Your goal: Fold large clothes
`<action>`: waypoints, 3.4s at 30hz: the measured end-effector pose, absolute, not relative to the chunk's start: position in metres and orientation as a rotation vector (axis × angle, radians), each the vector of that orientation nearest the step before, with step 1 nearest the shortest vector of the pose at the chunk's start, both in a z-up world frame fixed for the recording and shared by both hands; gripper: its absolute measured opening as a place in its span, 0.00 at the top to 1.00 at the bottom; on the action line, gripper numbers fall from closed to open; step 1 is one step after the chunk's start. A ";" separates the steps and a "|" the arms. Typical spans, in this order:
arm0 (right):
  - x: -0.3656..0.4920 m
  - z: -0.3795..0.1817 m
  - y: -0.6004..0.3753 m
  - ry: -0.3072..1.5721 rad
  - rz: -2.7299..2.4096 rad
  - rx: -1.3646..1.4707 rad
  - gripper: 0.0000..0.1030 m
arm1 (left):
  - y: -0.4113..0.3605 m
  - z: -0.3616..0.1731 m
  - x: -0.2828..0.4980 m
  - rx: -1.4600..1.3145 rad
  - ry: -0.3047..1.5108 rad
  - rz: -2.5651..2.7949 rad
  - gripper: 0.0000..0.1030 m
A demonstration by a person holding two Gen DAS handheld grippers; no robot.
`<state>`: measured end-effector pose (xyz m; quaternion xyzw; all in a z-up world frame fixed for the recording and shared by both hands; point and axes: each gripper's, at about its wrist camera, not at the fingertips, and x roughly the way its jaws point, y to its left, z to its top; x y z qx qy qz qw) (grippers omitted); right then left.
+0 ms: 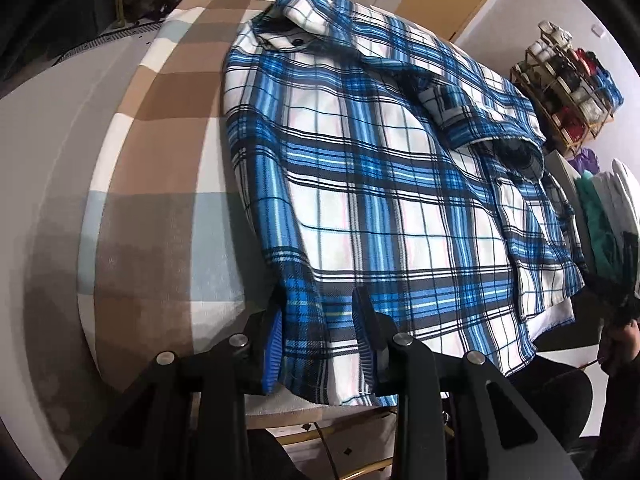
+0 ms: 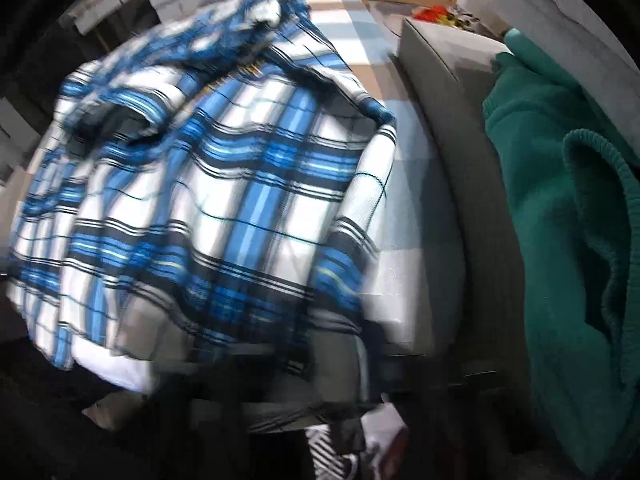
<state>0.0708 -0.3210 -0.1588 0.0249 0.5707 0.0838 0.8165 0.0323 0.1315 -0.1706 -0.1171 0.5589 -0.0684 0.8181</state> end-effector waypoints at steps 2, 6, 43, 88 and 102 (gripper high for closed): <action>0.066 -0.151 -0.329 1.178 0.201 0.128 0.98 | 0.128 -0.172 0.033 -0.218 1.208 -0.143 0.98; 0.056 -0.125 -0.339 1.092 0.273 0.262 0.98 | 0.130 -0.167 0.030 -0.190 1.228 -0.099 0.99; 0.364 -0.099 -0.338 1.411 0.150 0.453 0.92 | 0.252 -0.143 0.308 -0.746 1.431 -0.063 0.99; 0.211 -0.092 -0.130 1.000 0.555 -0.116 0.36 | 0.056 -0.107 0.204 0.052 1.161 -0.126 0.20; 0.216 -0.138 -0.098 0.995 0.411 -0.315 0.32 | 0.095 -0.174 0.225 0.023 1.184 0.104 0.14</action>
